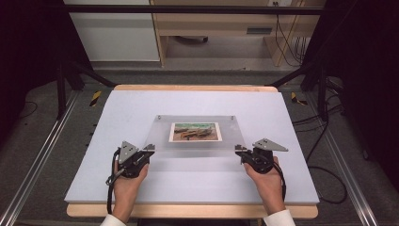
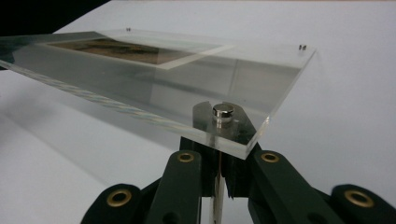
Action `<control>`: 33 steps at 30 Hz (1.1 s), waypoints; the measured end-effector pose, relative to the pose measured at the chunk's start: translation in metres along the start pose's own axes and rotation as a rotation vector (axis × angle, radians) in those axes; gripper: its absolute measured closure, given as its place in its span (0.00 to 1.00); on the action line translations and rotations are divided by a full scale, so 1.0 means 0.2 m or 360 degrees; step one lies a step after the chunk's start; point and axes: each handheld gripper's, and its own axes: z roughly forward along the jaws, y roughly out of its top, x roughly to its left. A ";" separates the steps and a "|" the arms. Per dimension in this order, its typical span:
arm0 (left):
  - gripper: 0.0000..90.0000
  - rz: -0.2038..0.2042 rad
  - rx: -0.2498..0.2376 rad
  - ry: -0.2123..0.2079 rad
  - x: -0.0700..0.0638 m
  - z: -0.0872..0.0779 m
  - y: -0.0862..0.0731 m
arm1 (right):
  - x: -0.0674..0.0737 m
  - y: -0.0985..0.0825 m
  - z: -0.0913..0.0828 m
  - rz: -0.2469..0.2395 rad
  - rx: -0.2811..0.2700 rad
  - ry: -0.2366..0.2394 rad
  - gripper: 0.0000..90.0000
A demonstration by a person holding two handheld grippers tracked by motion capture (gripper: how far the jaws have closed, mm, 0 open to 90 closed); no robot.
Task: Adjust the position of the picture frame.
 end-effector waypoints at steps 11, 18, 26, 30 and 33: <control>0.93 0.0034 0.0127 -0.0005 -0.02 0.03 -0.06 | -0.02 -0.06 0.03 -0.0051 0.0096 -0.0041 0.94; 0.93 0.0014 0.0134 0.0006 0.00 0.05 -0.07 | 0.00 -0.08 0.05 -0.0042 0.0154 -0.0064 0.94; 0.93 0.0000 0.0185 -0.0011 0.02 0.07 -0.08 | 0.01 -0.09 0.07 -0.0055 0.0204 -0.0075 0.94; 0.93 0.0006 0.0193 -0.0025 0.02 0.07 -0.08 | 0.01 -0.10 0.07 -0.0043 0.0217 -0.0094 0.94; 0.93 -0.0003 0.0193 -0.0023 0.02 0.07 -0.08 | 0.01 -0.10 0.07 -0.0038 0.0215 -0.0100 0.94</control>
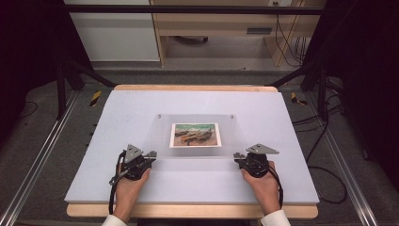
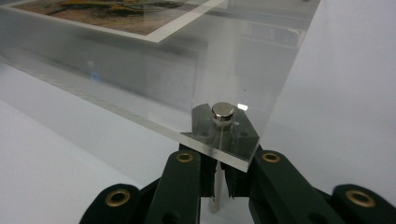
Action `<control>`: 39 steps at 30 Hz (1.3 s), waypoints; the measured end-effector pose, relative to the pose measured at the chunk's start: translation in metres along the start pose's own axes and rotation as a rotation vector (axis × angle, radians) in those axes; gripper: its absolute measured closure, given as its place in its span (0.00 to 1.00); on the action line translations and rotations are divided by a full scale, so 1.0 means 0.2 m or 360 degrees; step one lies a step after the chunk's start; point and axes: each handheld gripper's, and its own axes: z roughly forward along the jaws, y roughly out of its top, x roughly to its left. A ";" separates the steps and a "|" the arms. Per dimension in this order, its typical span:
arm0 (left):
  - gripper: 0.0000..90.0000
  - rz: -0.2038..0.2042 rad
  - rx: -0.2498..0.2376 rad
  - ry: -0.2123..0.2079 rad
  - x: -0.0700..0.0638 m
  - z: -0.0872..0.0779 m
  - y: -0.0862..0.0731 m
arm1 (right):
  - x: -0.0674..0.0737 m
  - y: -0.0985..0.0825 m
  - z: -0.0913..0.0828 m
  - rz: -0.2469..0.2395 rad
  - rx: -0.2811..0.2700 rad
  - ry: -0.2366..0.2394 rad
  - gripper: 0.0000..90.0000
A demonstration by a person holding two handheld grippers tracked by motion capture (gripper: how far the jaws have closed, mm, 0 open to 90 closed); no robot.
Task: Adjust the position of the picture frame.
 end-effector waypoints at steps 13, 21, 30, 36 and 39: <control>0.93 0.0011 0.0008 0.0007 -0.03 0.00 0.00 | -0.02 0.00 -0.01 0.0019 -0.0009 -0.0009 0.94; 0.93 0.0012 0.0013 0.0008 -0.02 0.00 0.00 | -0.02 0.00 0.00 0.0012 0.0002 0.0003 0.94; 0.83 0.0106 0.0030 0.0054 -0.01 0.00 0.01 | -0.03 0.00 -0.01 0.0044 0.0016 0.0036 0.83; 0.59 0.0116 0.0062 0.0036 0.02 -0.03 0.01 | -0.03 -0.01 -0.05 0.0059 0.0025 0.0041 0.55; 0.49 0.0155 0.0091 -0.0020 0.02 -0.05 0.02 | -0.03 -0.03 -0.10 0.0041 0.0036 0.0046 0.41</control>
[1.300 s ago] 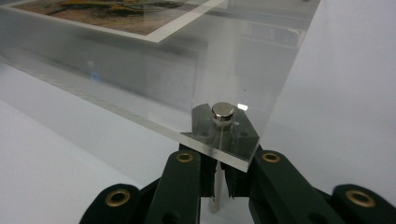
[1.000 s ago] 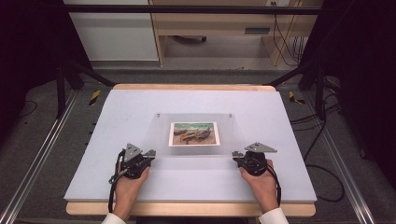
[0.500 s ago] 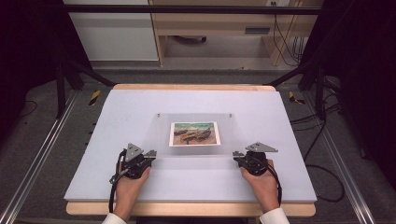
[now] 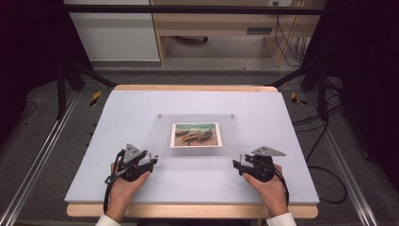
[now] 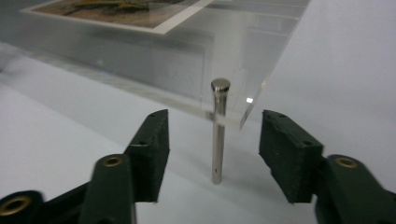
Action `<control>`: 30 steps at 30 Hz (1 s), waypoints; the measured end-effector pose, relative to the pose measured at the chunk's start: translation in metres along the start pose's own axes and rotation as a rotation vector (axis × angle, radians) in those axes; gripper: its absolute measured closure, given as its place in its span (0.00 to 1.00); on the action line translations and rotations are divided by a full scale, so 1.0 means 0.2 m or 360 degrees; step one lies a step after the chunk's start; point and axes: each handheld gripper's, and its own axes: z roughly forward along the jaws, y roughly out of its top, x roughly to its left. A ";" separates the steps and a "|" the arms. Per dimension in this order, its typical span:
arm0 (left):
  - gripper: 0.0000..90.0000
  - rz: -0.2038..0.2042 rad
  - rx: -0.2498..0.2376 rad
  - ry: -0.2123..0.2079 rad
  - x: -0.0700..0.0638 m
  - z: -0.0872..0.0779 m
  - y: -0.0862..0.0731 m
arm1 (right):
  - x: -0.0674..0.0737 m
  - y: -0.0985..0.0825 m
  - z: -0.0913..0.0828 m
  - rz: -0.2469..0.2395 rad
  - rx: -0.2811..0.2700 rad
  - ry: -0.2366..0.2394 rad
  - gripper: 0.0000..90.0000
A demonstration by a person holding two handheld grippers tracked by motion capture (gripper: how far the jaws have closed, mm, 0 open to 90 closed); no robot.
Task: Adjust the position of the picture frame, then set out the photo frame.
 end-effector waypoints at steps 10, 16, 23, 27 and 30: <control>0.20 -0.0071 -0.0076 -0.0120 0.01 -0.08 0.04 | -0.01 0.01 -0.05 -0.0029 -0.0070 -0.0024 0.18; 0.10 -0.0067 -0.0168 -0.0150 0.04 -0.14 0.08 | -0.01 0.02 -0.06 -0.0079 -0.0092 0.0025 0.14; 0.10 -0.0100 -0.0171 -0.0154 0.07 -0.14 0.08 | 0.02 0.06 -0.10 -0.0164 -0.0173 -0.0051 0.14; 0.10 -0.0099 -0.0168 -0.0173 0.05 -0.15 0.11 | 0.02 0.09 -0.11 -0.0159 -0.0235 -0.0096 0.14; 0.09 -0.0083 -0.0122 -0.0191 0.05 -0.13 0.16 | 0.04 0.13 -0.11 -0.0172 -0.0239 -0.0090 0.15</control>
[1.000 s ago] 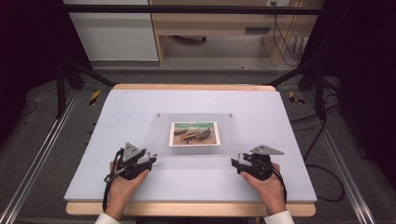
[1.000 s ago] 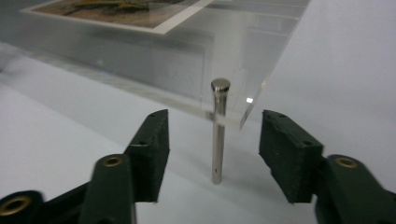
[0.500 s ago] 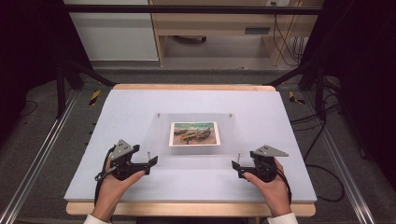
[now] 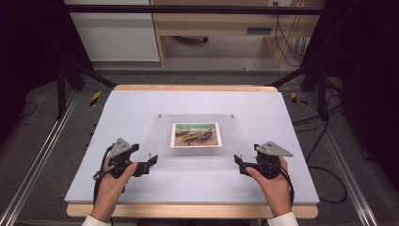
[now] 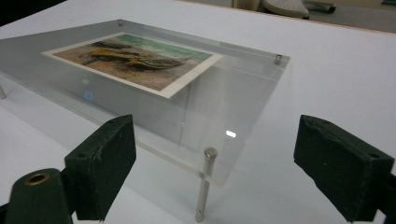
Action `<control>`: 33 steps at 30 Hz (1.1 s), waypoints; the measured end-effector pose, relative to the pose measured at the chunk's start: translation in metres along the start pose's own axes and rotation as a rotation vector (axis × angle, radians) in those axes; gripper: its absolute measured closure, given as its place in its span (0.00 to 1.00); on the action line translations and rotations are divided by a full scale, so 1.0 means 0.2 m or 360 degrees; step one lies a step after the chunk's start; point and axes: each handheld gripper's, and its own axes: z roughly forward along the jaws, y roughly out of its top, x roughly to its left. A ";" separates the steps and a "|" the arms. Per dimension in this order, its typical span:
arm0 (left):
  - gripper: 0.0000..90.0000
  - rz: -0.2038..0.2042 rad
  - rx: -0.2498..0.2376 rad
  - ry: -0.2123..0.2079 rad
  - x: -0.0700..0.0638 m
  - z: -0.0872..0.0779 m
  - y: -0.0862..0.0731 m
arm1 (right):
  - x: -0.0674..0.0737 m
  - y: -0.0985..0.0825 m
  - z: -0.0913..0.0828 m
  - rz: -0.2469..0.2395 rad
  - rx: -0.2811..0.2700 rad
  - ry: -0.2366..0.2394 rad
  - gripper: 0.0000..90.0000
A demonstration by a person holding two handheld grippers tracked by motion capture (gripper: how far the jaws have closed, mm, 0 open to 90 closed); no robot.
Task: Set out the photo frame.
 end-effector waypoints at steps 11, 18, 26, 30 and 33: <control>0.15 -0.0030 0.0083 0.0029 0.04 0.16 0.09 | -0.03 0.16 0.15 0.0060 0.0009 0.0102 0.35; 0.24 -0.0147 0.0041 0.0067 0.04 0.16 0.04 | -0.06 0.11 0.19 0.0128 0.0100 0.0087 0.38; 0.27 -0.0258 0.0070 0.0053 0.05 0.20 0.02 | -0.09 0.08 0.23 0.0230 0.0169 0.0116 0.37; 0.29 -0.0329 0.0076 0.0030 0.07 0.20 0.00 | -0.09 0.06 0.24 0.0231 0.0201 0.0127 0.33; 0.28 -0.0375 0.0082 -0.0002 0.08 0.20 -0.01 | -0.09 0.05 0.24 0.0295 0.0211 0.0158 0.32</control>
